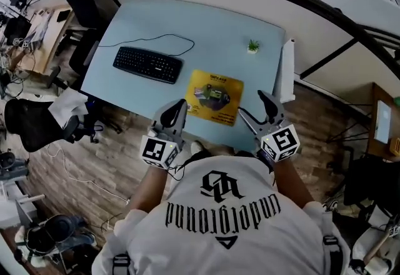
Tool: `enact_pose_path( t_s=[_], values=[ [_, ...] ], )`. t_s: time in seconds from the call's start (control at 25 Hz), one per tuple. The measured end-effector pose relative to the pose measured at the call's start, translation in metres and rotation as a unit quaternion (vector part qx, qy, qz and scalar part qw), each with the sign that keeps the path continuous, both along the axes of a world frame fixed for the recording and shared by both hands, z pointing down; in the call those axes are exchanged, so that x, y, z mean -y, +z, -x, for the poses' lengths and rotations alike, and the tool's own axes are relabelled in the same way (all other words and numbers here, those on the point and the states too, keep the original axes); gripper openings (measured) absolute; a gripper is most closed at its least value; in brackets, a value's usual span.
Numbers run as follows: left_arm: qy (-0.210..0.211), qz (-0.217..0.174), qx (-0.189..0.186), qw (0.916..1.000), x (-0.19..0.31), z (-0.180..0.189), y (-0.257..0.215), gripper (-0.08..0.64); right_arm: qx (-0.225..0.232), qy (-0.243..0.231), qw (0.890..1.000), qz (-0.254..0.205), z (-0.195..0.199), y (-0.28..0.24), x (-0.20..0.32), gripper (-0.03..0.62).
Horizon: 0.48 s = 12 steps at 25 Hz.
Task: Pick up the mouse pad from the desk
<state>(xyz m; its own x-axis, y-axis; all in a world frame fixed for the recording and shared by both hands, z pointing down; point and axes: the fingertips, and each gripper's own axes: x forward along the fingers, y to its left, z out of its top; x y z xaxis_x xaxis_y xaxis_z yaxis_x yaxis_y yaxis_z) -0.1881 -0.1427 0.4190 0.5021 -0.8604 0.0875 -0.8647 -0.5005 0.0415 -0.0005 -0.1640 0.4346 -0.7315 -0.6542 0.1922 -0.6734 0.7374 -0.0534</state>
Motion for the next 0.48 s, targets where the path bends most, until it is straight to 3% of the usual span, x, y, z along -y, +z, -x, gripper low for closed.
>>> enact_pose_path(
  t_s=[0.28,0.48],
  values=[
    [0.058,-0.004,0.002,0.9983,0.004,0.025,-0.007,0.008,-0.005,0.096,0.995,-0.001,0.0,0.004,-0.001,0.328],
    [0.09,-0.009,0.0,0.9959,0.0,0.044,-0.009,0.008,-0.025,0.13,0.991,-0.002,0.012,0.017,-0.009,0.328]
  ],
)
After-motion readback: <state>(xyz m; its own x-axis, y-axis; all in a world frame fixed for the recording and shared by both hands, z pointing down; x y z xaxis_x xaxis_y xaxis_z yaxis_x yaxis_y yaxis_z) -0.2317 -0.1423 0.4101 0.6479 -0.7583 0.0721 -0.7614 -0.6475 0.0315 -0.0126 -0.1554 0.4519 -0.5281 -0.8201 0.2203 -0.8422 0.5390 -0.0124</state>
